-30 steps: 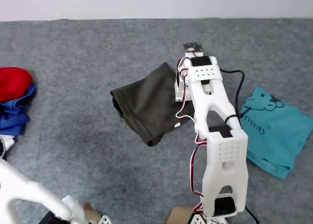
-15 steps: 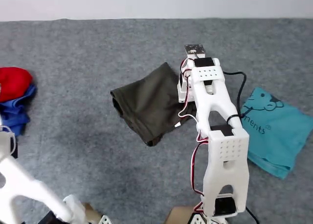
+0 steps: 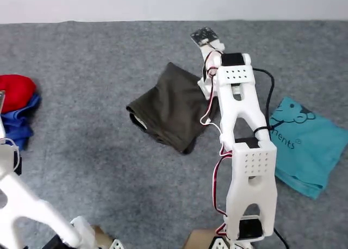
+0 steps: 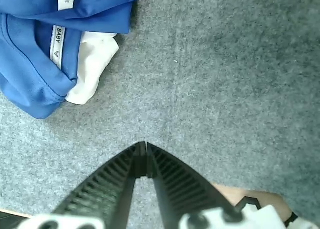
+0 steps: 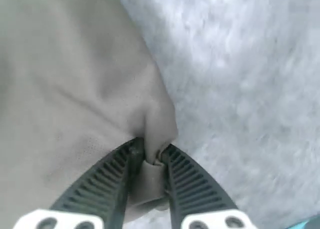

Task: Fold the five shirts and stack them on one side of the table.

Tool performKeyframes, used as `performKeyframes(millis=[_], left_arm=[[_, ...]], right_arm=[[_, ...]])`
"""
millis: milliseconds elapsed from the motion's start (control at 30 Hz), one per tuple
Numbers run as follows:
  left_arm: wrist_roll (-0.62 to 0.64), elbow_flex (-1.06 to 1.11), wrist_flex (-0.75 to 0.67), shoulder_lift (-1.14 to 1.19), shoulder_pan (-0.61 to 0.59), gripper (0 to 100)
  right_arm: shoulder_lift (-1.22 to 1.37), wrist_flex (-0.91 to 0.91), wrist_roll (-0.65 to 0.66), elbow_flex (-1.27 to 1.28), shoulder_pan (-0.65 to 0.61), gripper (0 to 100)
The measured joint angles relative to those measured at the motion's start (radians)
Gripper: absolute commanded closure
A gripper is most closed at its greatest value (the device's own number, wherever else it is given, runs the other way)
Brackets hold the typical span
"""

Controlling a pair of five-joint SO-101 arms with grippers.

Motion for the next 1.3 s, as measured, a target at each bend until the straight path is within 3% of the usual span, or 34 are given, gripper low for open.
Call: performKeyframes(millis=[133,333,533,733,800,967,1300], left_arm=[[0.0,0.0,0.0,0.0,0.0,99],[0.0,0.0,0.0,0.0,0.0,99],[0.0,0.0,0.0,0.0,0.0,99],[0.0,0.0,0.0,0.0,0.0,99],[0.0,0.0,0.0,0.0,0.0,99],[0.0,0.0,0.0,0.0,0.002,99],[0.0,0.0,-0.008,0.0,0.002,99]], right_arm=[[0.038,-0.041,0.074,-0.008,-0.002,96.0],[0.04,-0.038,0.084,-0.011,0.0,78.2],[0.003,-0.02,0.025,-0.014,0.025,83.3],[-0.097,0.057,0.003,-0.014,0.017,95.0],[-0.117,0.097,-0.055,-0.014,0.005,98.9],[-0.15,0.204,-0.252,-0.014,-0.031,98.0],[-0.164,0.347,-0.806,-0.014,-0.08,98.0]])
